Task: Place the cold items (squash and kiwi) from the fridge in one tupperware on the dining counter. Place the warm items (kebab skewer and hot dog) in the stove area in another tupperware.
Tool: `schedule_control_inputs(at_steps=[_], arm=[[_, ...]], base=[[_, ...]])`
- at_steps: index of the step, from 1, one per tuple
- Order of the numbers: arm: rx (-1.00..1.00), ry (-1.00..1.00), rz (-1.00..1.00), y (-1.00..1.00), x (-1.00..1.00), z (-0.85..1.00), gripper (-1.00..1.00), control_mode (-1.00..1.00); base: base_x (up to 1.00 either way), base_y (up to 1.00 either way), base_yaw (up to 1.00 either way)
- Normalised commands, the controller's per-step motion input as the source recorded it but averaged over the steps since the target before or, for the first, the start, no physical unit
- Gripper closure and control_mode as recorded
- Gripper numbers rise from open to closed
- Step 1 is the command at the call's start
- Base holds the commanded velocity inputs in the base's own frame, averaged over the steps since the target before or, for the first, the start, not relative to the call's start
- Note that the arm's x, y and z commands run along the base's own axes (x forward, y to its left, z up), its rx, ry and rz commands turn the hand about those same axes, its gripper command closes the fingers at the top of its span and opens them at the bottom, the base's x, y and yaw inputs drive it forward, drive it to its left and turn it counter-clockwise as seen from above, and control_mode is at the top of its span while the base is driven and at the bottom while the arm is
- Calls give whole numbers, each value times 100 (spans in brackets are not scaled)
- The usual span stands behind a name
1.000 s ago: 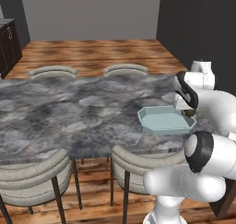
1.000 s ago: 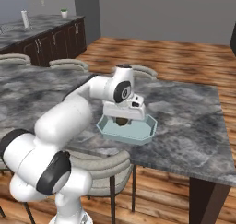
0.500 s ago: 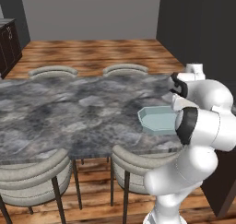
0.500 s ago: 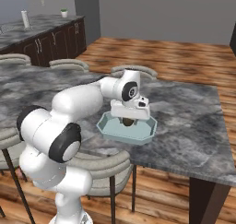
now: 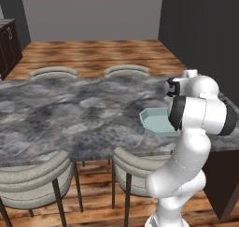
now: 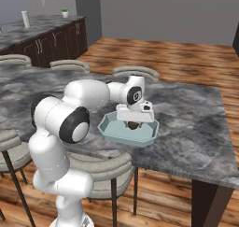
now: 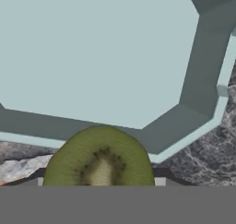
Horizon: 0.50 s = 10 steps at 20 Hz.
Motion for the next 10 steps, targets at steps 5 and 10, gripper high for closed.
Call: schedule_control_inputs(at_steps=[5,10], arm=[[1,2,5,-12,46,-28,100,-100],[0,1,7,-10,20,-29,100,-100]], base=[[0,0,0],[0,0,0]])
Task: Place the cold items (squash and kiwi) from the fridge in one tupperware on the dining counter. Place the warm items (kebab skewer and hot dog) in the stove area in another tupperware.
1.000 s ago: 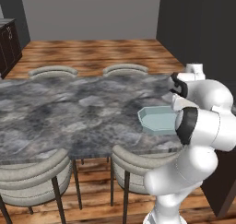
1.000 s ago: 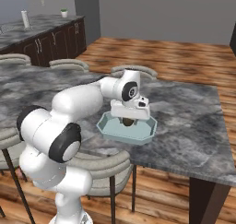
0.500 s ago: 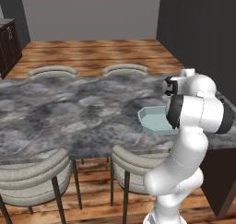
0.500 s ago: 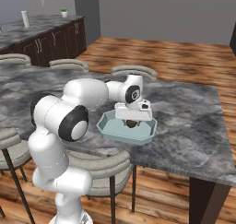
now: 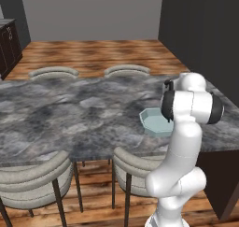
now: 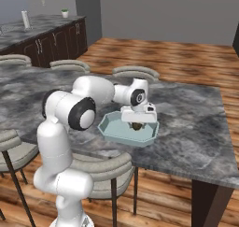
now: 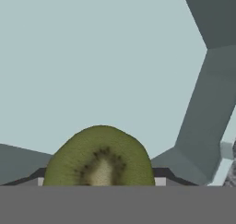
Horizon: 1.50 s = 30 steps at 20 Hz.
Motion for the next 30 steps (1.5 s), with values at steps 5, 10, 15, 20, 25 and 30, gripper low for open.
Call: schedule_control_inputs(at_steps=[5,10,15,20,25,30], arm=[[0,1,7,-1,1,-33,100,-100],[0,5,3,0,13,-36,100,-100],[0,6,3,0,23,-35,100,-100],[2,4,3,-5,22,-18,-100,-100],[4,0,2,0,-7,4,-100,-100],[2,-9,0,13,-38,41,-100,-100]], base=[[0,0,0],[0,0,0],[0,0,0],[0,0,0],[0,0,0],[0,0,0]])
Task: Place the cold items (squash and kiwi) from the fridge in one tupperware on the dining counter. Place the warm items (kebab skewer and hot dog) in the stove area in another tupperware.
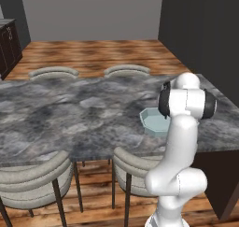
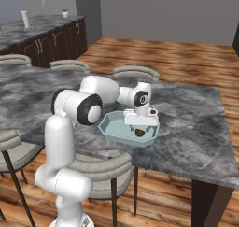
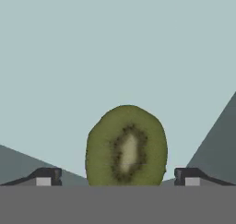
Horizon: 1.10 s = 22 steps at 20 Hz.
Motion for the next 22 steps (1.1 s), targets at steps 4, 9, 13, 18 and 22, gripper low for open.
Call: schedule_control_inputs(at_steps=[4,9,13,18,22], arm=[[0,-14,0,37,-50,52,-100,-100],[0,-17,0,48,-82,44,-100,-100],[0,-18,0,53,-93,48,-100,-100],[0,-14,0,67,-86,46,-100,-100],[0,-9,0,83,-85,31,-100,-100]], base=[[0,0,0],[0,0,0],[0,0,0],[0,0,0],[0,0,0]])
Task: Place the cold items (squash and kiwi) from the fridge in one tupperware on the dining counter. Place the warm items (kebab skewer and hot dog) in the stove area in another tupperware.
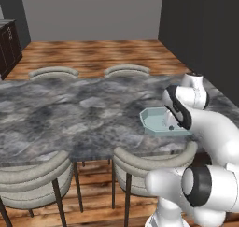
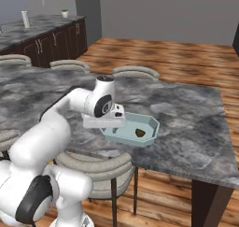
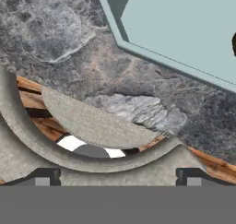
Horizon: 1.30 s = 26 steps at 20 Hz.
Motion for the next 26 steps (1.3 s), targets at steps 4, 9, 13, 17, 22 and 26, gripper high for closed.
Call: schedule_control_inputs(at_steps=[4,9,13,17,22,26], arm=[[2,-4,0,73,-92,26,-100,-100],[5,0,0,65,-91,34,-100,-100],[5,-16,0,40,-87,42,-100,-100],[3,-35,-1,1,-84,54,-100,-100],[0,-35,-9,0,-39,71,-100,-100],[0,-21,-4,3,-35,16,-100,-100]], base=[[0,0,0],[0,0,0],[0,0,0],[0,0,0],[0,0,0],[0,0,0]])
